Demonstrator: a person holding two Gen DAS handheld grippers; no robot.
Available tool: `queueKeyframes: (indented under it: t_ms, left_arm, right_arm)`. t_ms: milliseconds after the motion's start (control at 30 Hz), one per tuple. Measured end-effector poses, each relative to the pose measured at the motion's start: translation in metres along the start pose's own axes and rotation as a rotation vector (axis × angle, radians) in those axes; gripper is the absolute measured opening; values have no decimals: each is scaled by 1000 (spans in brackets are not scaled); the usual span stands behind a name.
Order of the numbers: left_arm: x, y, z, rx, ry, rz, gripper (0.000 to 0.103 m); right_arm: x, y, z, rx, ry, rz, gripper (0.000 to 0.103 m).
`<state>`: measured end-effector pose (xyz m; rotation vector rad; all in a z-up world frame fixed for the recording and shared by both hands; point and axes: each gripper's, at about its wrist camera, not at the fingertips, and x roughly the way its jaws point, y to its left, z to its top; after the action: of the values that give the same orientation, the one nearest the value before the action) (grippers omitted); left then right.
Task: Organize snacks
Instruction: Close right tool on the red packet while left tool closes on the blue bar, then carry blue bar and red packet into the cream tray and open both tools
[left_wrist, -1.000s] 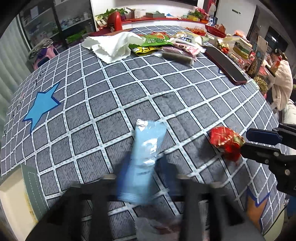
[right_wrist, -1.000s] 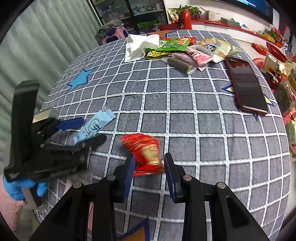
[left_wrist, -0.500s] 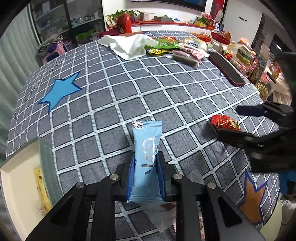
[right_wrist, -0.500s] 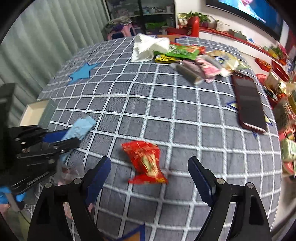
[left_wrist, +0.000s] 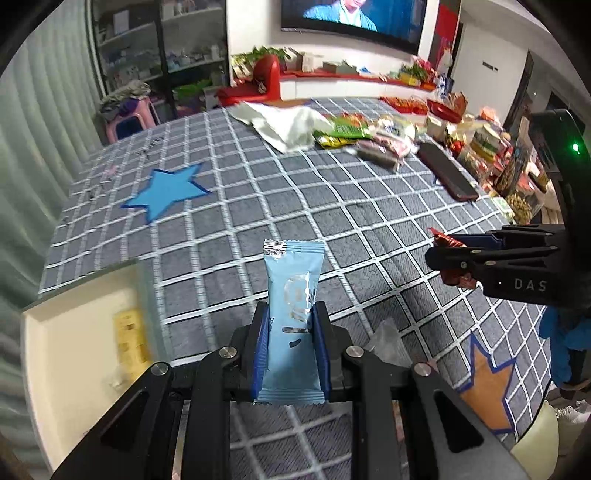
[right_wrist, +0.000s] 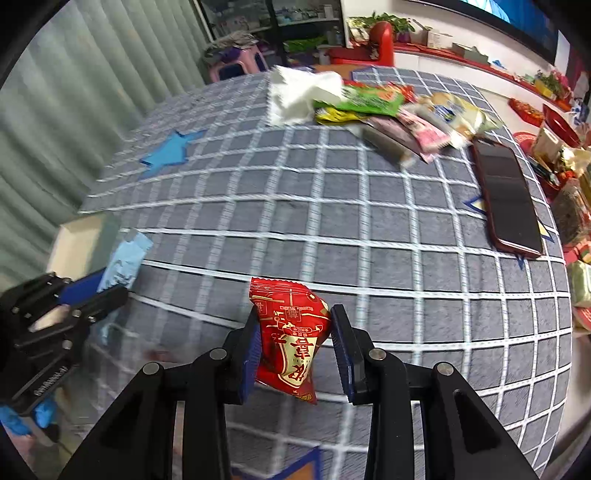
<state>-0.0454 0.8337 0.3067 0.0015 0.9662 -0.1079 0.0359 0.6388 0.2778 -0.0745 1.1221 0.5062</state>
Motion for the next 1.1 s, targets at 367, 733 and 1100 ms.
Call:
queueKeyframes:
  t_ms: [367, 733, 1100]
  left_arm:
    - [-56, 59, -45, -85, -49, 126, 25]
    - [-68, 117, -98, -189, -18, 199, 25]
    - [-54, 129, -123, -212, 34, 210, 53]
  right_arm:
    - [-12, 123, 3, -162, -8, 148, 37]
    - [15, 226, 1, -258, 53, 235, 38]
    - [38, 262, -2, -261, 124, 261, 56]
